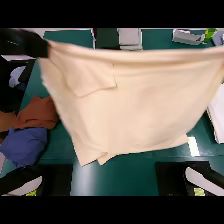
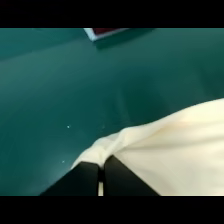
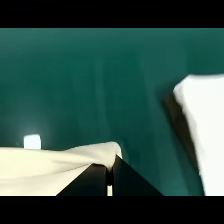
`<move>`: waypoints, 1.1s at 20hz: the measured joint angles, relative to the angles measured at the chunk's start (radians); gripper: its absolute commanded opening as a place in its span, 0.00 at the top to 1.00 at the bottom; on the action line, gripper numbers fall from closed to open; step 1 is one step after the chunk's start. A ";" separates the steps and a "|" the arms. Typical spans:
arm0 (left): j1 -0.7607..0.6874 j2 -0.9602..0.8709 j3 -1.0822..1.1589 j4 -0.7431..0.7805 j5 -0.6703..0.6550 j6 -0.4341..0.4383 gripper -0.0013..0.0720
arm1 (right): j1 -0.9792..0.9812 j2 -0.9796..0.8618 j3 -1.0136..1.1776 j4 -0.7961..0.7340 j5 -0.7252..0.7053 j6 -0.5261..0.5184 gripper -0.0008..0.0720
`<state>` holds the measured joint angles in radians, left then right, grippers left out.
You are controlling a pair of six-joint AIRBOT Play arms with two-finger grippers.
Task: Fold the shirts.
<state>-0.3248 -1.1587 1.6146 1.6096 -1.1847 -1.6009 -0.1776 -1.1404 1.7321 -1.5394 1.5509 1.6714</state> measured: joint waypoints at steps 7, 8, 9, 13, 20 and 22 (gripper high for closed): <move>0.109 -0.326 -0.077 -0.140 0.249 0.002 0.95 | -0.002 -0.312 -0.130 0.023 -0.161 -0.022 0.96; 0.122 -0.349 -0.077 -0.165 0.269 0.012 0.95 | -0.002 -0.347 -0.107 0.026 -0.174 -0.025 0.96; 0.133 -0.364 -0.075 -0.188 0.278 0.026 0.95 | -0.002 -0.375 -0.084 0.027 -0.179 -0.031 0.96; 0.166 -0.395 -0.068 -0.253 0.201 0.105 0.95 | -0.008 -0.427 -0.027 0.027 -0.163 -0.071 0.96; 0.177 -0.411 -0.206 -0.307 0.116 0.183 0.95 | -0.016 -0.373 -0.259 0.023 -0.234 -0.090 0.96; 0.179 -0.411 -0.233 -0.331 0.137 0.188 0.95 | -0.011 -0.364 -0.327 0.028 -0.261 -0.090 0.92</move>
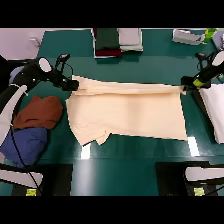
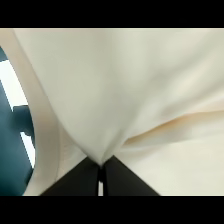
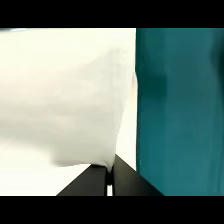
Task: Fold the shirts.
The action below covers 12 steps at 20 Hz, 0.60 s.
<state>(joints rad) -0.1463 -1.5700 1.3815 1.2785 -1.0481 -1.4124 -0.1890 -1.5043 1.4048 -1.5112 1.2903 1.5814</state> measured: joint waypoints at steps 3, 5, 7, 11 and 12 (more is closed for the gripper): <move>0.000 0.000 -0.019 -0.021 0.000 0.001 0.32 | 0.004 0.006 -0.056 0.029 -0.020 -0.001 0.38; 0.001 0.003 -0.025 -0.024 -0.016 -0.008 0.31 | 0.007 0.010 -0.058 0.060 -0.022 -0.002 0.38; 0.000 0.026 -0.027 -0.004 -0.040 -0.043 0.31 | 0.001 0.024 -0.053 0.072 -0.004 -0.003 0.38; 0.001 0.143 -0.077 0.065 -0.118 -0.114 0.31 | -0.050 0.132 -0.151 0.085 0.030 -0.005 0.36; 0.001 0.185 -0.110 0.076 -0.133 -0.127 0.31 | -0.068 0.169 -0.202 0.088 0.035 -0.007 0.35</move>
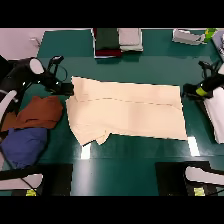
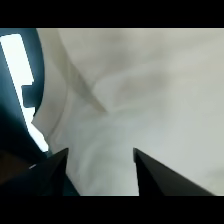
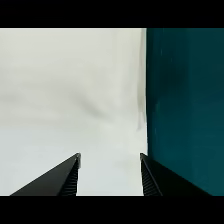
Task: Fold the shirts.
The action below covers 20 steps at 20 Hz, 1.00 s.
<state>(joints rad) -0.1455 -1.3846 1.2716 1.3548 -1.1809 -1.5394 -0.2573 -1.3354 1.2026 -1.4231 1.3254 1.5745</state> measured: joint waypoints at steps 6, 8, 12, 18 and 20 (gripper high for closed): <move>0.000 0.259 -0.291 0.022 -0.026 -0.071 0.31 | -0.131 0.213 -0.374 0.003 0.033 -0.025 0.18; 0.000 0.307 -0.366 0.023 -0.027 -0.084 0.31 | -0.158 0.249 -0.464 0.005 0.033 -0.028 0.19; 0.000 0.348 -0.435 0.024 -0.023 -0.097 0.31 | -0.182 0.280 -0.576 0.012 0.020 -0.030 0.27; -0.008 0.360 -0.458 0.025 -0.014 -0.106 0.31 | -0.190 0.291 -0.616 0.034 -0.004 -0.031 0.96; -0.042 0.362 -0.459 0.026 -0.021 -0.119 0.31 | -0.192 0.292 -0.619 0.037 -0.006 -0.032 0.96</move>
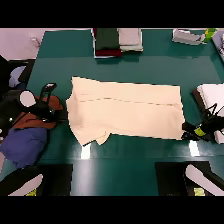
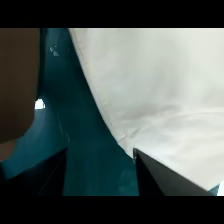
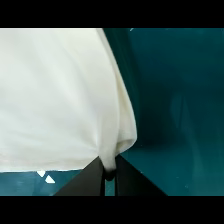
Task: Fold the shirts.
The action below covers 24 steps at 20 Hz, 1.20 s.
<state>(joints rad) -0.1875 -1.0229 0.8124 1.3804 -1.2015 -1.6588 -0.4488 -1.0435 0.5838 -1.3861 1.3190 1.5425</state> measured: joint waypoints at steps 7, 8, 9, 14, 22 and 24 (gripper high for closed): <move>-0.214 0.000 -0.011 0.003 -0.024 -0.115 0.19 | 0.000 0.000 -0.003 0.003 -0.005 -0.014 0.96; -0.237 0.000 -0.024 0.003 -0.027 -0.134 0.19 | 0.000 0.000 -0.003 0.003 -0.005 -0.020 0.96; -0.254 0.000 -0.042 0.003 -0.027 -0.151 0.19 | 0.000 0.000 -0.003 0.003 -0.005 -0.026 0.96; -0.292 -0.005 -0.155 -0.060 0.098 -0.214 0.19 | 0.000 0.000 -0.003 0.004 -0.007 -0.040 0.96; -0.299 0.000 -0.211 -0.111 0.199 -0.224 0.95 | 0.000 0.002 0.018 0.003 -0.020 -0.050 0.96; -0.299 0.034 -0.197 -0.070 0.166 -0.224 0.95 | 0.000 0.028 0.052 0.003 0.018 -0.051 0.96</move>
<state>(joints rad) -0.4866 -0.9894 0.6155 1.3106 -1.0351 -1.8828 -0.4488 -1.0157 0.6361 -1.3834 1.3373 1.4914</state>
